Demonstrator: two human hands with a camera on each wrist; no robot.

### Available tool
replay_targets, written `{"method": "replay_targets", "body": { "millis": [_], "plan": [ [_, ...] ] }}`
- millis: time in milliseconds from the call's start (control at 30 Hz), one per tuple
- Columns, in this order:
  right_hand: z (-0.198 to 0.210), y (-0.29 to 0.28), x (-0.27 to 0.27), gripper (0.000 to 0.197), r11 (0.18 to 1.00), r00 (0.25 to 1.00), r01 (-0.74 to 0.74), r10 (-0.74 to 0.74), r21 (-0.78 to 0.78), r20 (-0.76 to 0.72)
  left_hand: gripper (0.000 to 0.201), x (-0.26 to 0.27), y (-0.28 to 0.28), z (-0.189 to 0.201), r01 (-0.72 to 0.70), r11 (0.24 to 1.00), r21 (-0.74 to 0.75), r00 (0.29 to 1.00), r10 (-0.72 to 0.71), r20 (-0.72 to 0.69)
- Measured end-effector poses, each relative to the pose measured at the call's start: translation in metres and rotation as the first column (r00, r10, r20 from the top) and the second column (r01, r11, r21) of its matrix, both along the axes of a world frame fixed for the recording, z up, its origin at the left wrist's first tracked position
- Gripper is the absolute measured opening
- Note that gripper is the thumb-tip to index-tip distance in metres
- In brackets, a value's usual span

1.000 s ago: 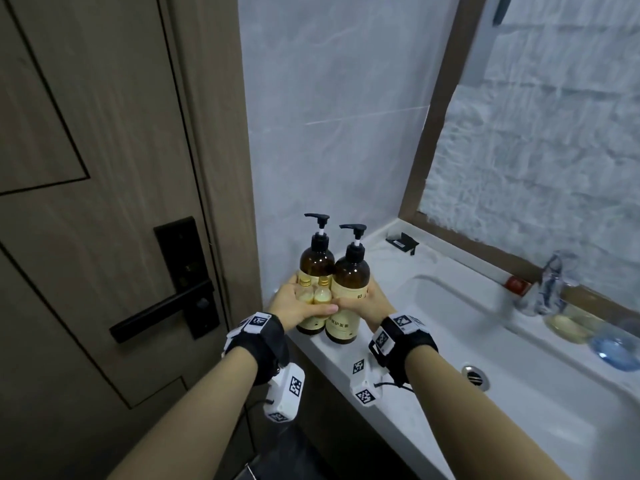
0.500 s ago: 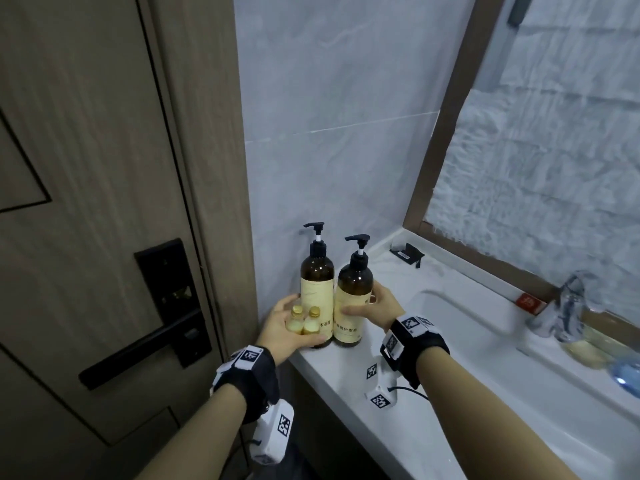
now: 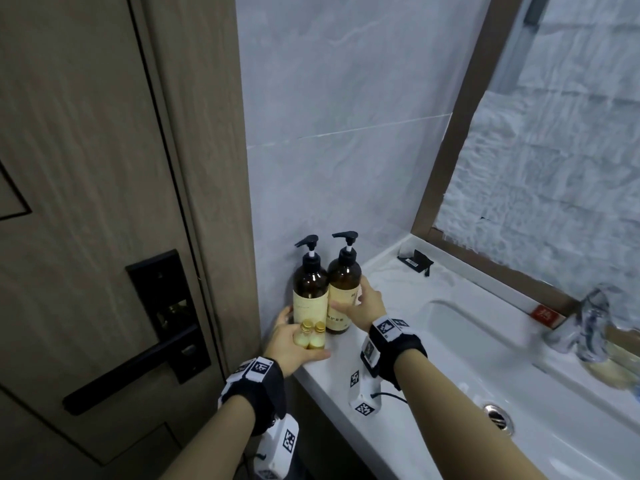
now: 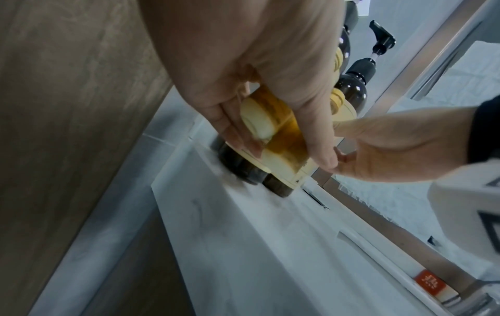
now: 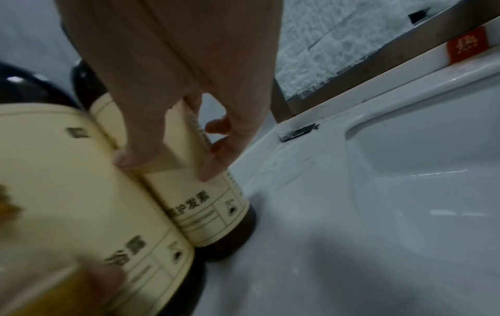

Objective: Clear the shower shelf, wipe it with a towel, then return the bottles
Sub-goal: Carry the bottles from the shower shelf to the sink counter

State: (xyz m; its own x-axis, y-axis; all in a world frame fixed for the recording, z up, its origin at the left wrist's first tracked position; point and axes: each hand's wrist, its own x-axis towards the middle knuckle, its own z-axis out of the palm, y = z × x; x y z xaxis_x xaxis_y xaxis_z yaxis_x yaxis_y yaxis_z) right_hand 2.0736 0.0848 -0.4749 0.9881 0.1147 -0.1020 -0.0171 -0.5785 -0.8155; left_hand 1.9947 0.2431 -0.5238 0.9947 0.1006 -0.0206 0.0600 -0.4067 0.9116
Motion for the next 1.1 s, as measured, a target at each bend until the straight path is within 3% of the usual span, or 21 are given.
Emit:
{"method": "replay_targets", "body": {
  "millis": [133,267,400,500,600,667,800,933,1100],
  "plan": [
    [-0.001,0.007,0.006,0.073,0.999,0.997,-0.013,0.016,0.035,-0.072,0.090,0.004,-0.003,-0.002,0.022,1.000,-0.020,0.999,-0.023,-0.041],
    [0.000,0.003,0.002,0.079,0.996,0.988,-0.039,0.051,0.085,-0.147,0.088,0.004,-0.006,-0.003,0.004,0.998,-0.057,0.999,-0.006,-0.049],
    [0.003,-0.001,-0.007,0.092,0.983,0.958,-0.021,0.071,0.180,-0.276,0.099,0.005,-0.006,-0.003,-0.005,0.996,-0.089,0.998,-0.001,-0.068],
    [0.014,-0.006,-0.020,0.078,0.971,0.927,0.010,0.081,0.239,-0.367,0.096,0.003,-0.009,0.002,-0.014,0.997,-0.074,0.998,0.010,-0.060],
    [0.023,-0.009,-0.034,0.037,0.979,0.894,-0.137,0.188,0.153,-0.406,0.078,-0.002,-0.011,0.010,-0.064,0.997,-0.047,0.996,0.061,-0.069],
    [0.024,-0.008,-0.042,0.024,0.958,0.857,-0.259,0.287,0.124,-0.427,0.060,-0.005,-0.011,0.015,-0.084,0.996,0.003,0.993,0.084,-0.081],
    [0.023,-0.004,-0.051,0.023,0.938,0.844,-0.305,0.347,0.167,-0.408,0.040,-0.007,-0.012,0.024,-0.077,0.995,0.062,0.990,0.084,-0.110],
    [0.027,-0.006,-0.053,0.021,0.938,0.849,-0.219,0.319,0.269,-0.421,0.045,-0.012,-0.019,0.037,-0.073,0.995,0.073,0.993,0.080,-0.092],
    [0.024,-0.017,-0.053,0.021,0.956,0.891,-0.235,0.285,0.177,-0.354,0.044,-0.016,-0.028,0.041,-0.074,0.997,-0.031,0.992,0.070,-0.110]
  ]
}}
